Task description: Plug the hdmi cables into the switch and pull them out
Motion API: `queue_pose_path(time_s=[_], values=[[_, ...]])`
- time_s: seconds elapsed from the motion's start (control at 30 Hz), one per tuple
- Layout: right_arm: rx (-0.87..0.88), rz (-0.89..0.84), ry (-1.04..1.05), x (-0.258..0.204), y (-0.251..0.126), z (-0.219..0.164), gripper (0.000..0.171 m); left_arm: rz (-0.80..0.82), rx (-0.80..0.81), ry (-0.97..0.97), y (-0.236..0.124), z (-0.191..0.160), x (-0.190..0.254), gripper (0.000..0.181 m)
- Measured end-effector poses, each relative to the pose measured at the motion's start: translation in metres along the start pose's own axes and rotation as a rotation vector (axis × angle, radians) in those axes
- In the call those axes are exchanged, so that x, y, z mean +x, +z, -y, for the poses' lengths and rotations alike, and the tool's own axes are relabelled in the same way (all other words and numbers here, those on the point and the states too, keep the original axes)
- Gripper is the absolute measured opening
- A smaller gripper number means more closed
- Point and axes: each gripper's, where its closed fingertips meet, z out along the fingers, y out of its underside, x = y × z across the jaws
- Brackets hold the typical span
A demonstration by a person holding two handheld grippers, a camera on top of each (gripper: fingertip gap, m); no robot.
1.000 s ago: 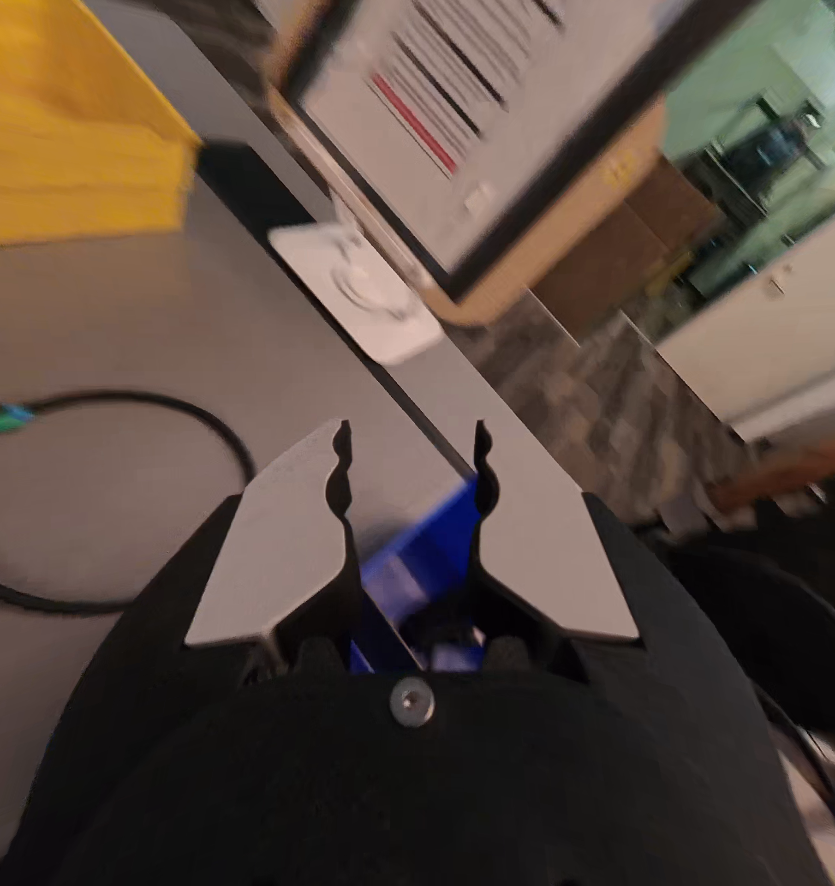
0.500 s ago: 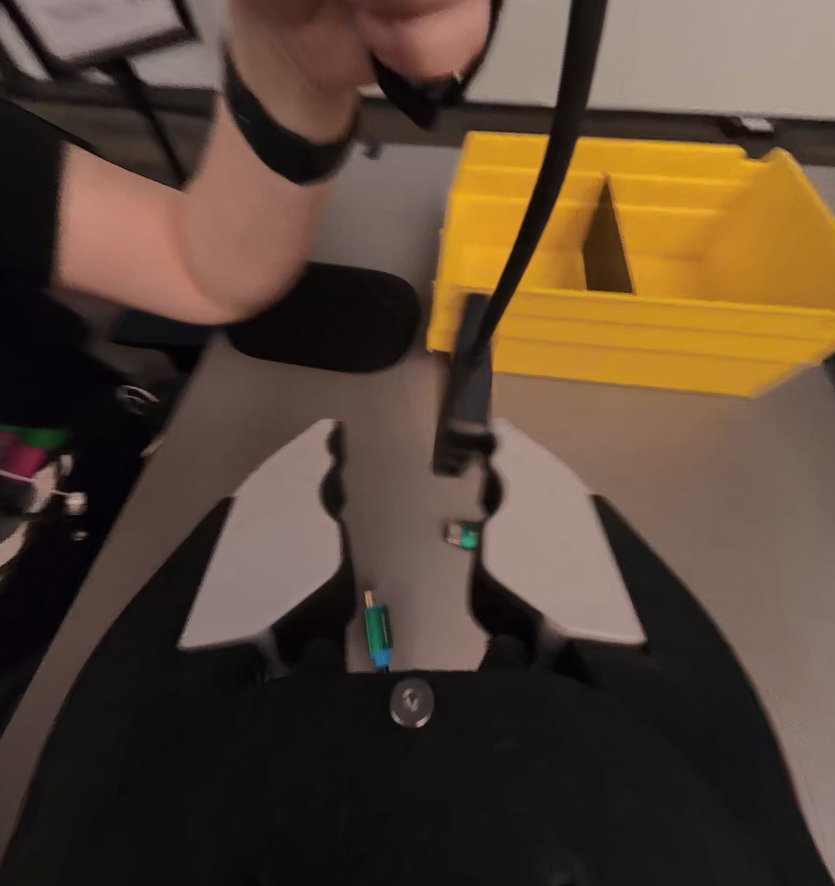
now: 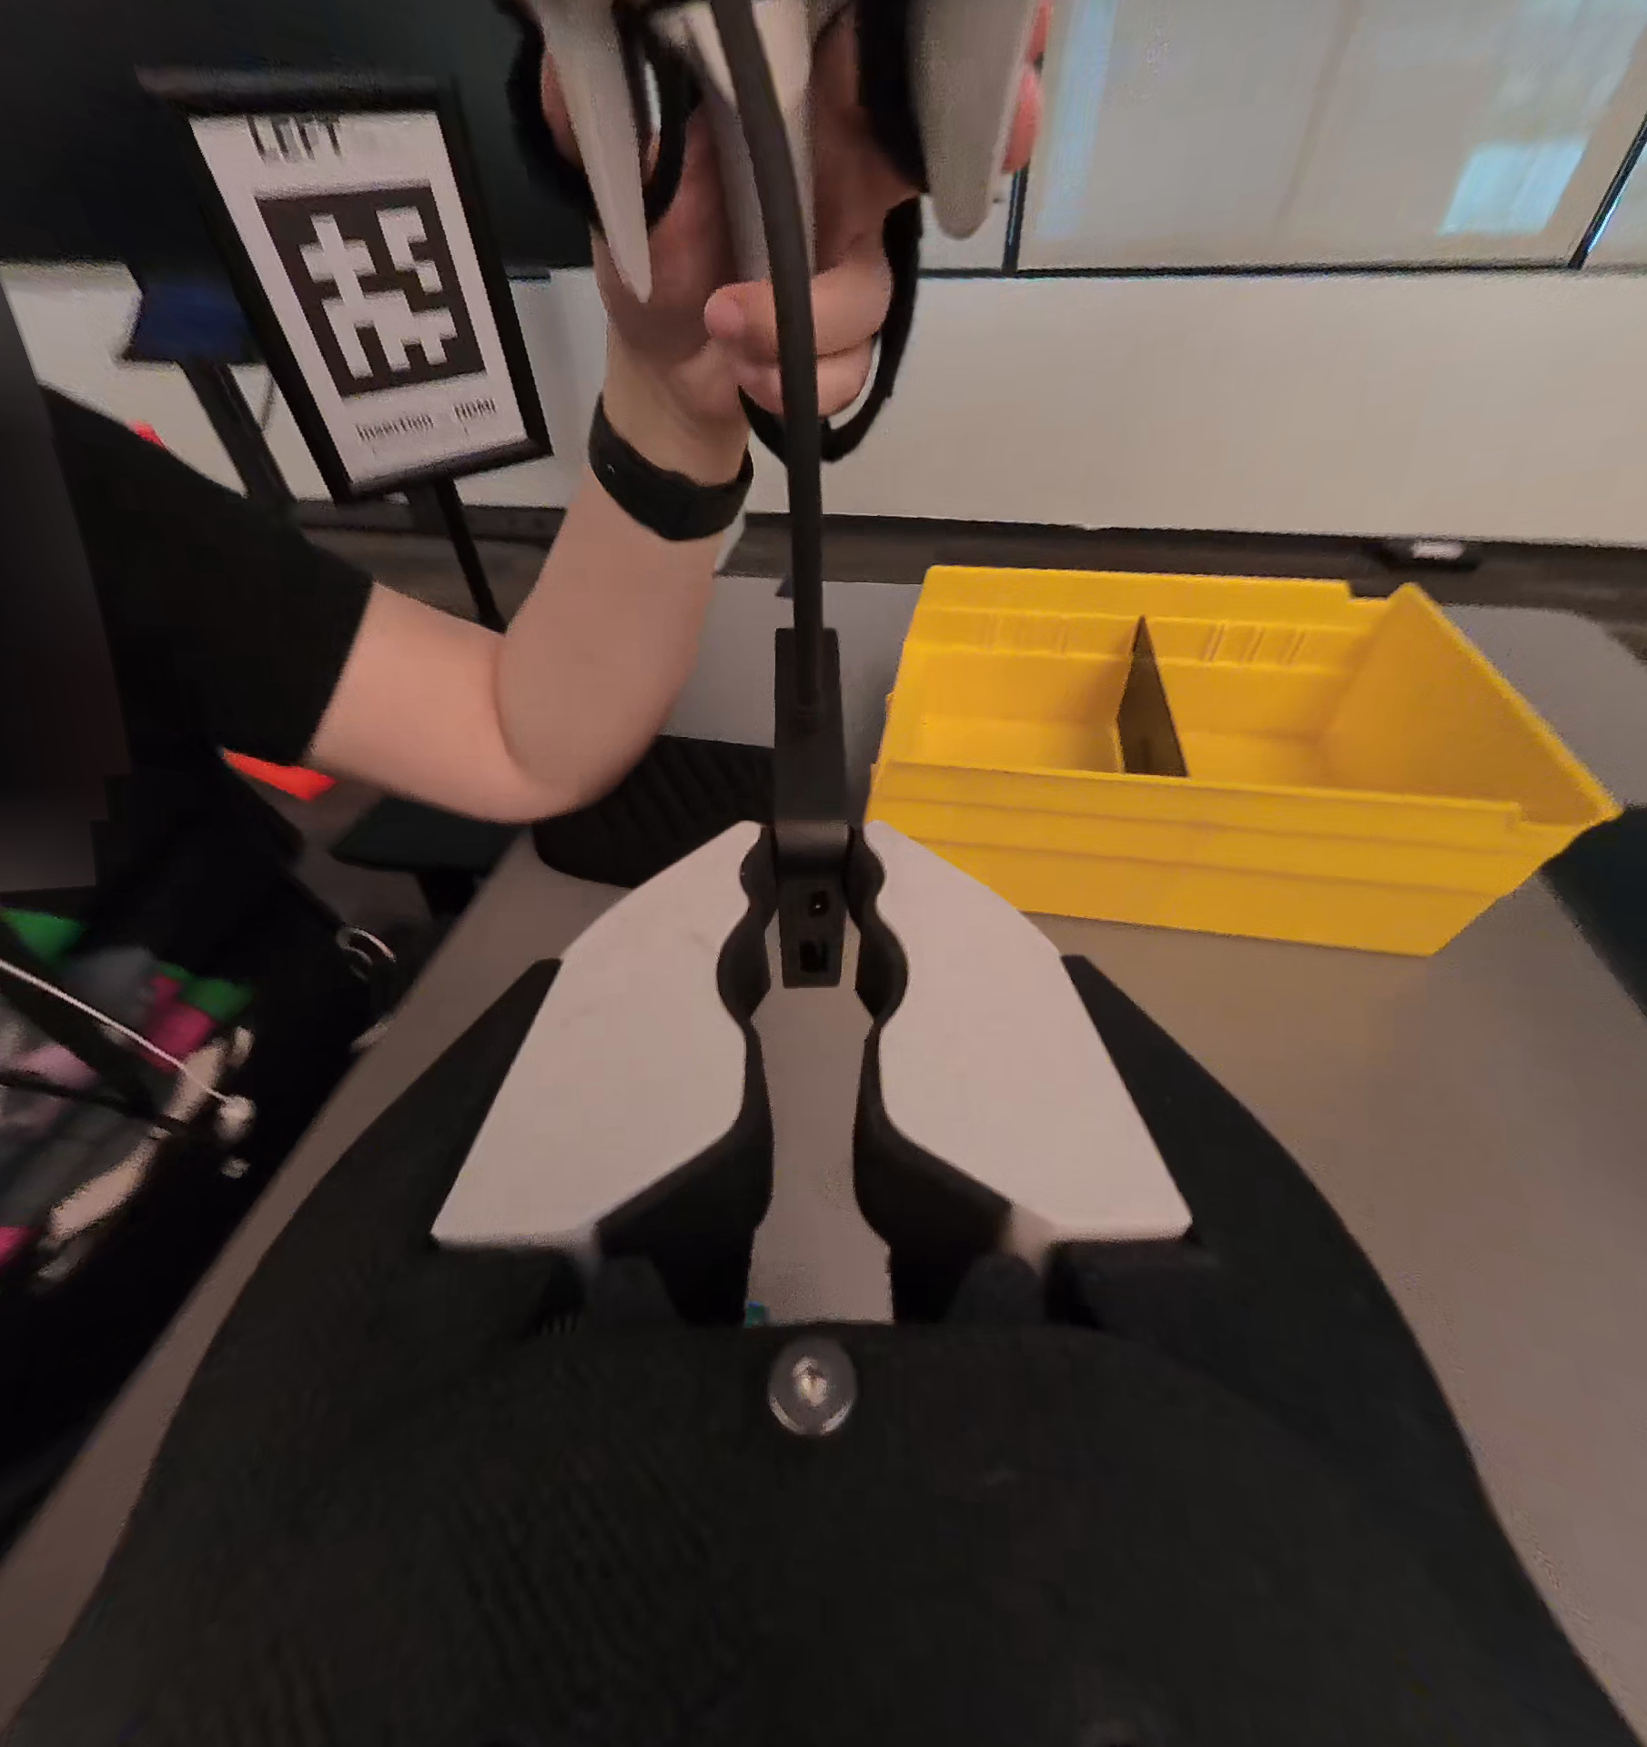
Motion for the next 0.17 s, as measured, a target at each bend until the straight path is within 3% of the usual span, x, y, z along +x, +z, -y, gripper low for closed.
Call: queue_pose_path(time_s=[0.17], values=[[0.09,0.147,0.343,0.002,-0.009,0.005,0.014,0.185,-0.177,0.082,-0.011,-0.025,-0.03,0.063]])
